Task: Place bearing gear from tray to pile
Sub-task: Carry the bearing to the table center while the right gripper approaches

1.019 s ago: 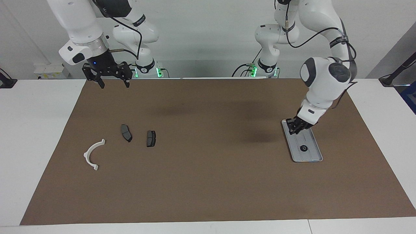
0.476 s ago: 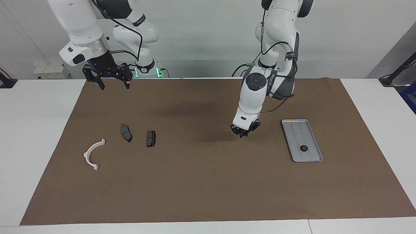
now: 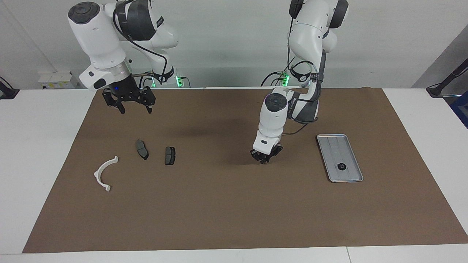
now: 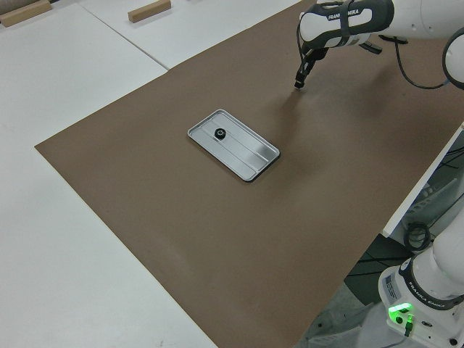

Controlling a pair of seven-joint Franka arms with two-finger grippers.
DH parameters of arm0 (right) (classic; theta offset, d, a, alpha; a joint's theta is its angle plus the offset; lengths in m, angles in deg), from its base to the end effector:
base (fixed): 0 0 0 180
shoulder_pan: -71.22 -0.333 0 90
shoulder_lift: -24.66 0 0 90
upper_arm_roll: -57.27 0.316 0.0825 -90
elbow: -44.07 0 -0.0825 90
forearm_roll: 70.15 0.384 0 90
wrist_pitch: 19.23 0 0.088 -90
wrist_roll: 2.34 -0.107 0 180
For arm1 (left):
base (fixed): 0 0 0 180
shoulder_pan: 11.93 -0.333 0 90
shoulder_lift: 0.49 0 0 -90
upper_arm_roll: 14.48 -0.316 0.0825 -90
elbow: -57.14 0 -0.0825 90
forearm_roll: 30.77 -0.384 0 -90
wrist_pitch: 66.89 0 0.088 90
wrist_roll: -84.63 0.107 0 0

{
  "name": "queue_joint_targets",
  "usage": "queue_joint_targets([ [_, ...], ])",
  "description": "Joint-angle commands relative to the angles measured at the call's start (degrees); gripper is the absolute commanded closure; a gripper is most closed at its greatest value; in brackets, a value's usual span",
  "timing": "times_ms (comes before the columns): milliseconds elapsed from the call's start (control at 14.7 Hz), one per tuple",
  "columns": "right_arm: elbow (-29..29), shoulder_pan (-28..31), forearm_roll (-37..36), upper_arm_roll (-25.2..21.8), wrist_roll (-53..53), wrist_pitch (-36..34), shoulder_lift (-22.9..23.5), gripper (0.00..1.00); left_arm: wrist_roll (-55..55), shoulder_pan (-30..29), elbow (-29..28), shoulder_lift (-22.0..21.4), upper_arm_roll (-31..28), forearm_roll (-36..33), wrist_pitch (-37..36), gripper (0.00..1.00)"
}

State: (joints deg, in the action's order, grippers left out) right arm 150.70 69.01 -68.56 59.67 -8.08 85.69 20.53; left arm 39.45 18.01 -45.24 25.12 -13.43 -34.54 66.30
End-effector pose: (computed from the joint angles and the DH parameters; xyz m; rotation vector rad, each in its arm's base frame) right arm 0.5428 0.0466 0.5484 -3.1131 0.0410 -0.0620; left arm 0.5684 -0.3388 0.3124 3.0983 0.3218 0.1521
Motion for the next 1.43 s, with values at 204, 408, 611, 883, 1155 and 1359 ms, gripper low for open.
queue_joint_targets([
  [204,5.08,-2.62,1.57,0.24,-4.8,11.61,4.91,0.0,-1.84,1.08,-3.35,-0.83,-0.87,-1.5,4.26,1.0],
  [408,5.08,-4.1,1.57,0.24,-5.42,16.0,9.3,0.0,-1.75,0.99,-3.35,-0.83,-0.87,-1.5,4.35,0.96],
  [611,5.08,-4.9,1.57,0.24,-6.64,21.54,13.7,0.0,-1.4,0.99,-3.26,-0.83,-0.87,-1.58,4.97,0.0],
  [883,5.08,-6.4,1.57,0.24,-10.06,29.0,18.97,0.0,-0.7,-0.06,-1.86,-0.83,-0.96,-1.58,3.83,0.0],
  [1155,5.08,-7.54,1.49,0.24,-11.75,30.61,20.3,0.0,9.82,-5.85,2.09,-3.19,-1.31,-2.55,-3.1,0.0],
  [1359,5.08,-9.12,1.57,0.15,-15.07,30.61,20.3,0.0,22.46,-13.05,3.42,-6.96,-0.96,-1.76,-10.91,0.0],
])
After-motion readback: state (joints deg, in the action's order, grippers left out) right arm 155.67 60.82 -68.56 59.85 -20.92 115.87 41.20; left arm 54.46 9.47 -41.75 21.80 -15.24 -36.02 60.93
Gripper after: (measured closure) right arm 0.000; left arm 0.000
